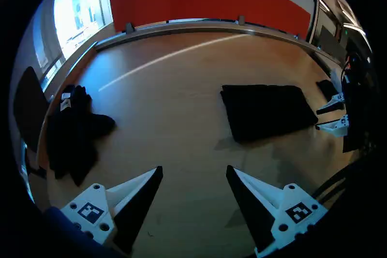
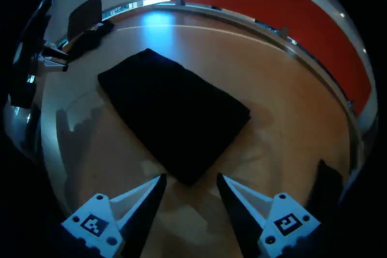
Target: Fold towel
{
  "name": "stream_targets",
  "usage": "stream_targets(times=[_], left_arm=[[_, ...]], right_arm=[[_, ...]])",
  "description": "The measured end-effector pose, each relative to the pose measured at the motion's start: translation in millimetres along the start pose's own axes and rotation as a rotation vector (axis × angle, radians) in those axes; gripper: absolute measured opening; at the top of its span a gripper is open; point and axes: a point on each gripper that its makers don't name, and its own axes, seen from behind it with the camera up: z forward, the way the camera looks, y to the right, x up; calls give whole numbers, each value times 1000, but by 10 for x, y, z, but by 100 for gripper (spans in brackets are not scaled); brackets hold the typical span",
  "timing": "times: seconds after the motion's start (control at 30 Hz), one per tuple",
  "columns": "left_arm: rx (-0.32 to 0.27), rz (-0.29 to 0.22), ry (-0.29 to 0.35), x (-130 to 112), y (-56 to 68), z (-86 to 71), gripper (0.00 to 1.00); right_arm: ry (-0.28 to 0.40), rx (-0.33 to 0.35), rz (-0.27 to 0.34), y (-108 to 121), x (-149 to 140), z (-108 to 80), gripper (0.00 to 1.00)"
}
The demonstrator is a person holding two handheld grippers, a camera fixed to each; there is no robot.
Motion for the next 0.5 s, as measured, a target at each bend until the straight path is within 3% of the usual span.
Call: stream_targets(times=[0.5], left_arm=[[-1, 2, 4, 12, -8, 4, 97]], right_arm=[[-23, 32, 8, -58, -45, 38, 35]])
